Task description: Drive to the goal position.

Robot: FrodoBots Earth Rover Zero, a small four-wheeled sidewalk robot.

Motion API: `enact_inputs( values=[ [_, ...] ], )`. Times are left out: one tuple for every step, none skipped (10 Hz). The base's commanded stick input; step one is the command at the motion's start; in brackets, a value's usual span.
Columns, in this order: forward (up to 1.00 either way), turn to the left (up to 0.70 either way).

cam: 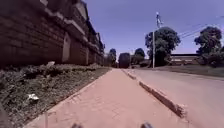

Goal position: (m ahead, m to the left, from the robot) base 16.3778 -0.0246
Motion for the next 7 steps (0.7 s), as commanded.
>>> enact_inputs(
  values=[
    [0.70,0.00],
    [0.70,0.00],
    [0.70,0.00],
    [0.70,0.00],
    [0.70,0.00],
    [0.70,0.00],
    [0.70,0.00]
  ],
)
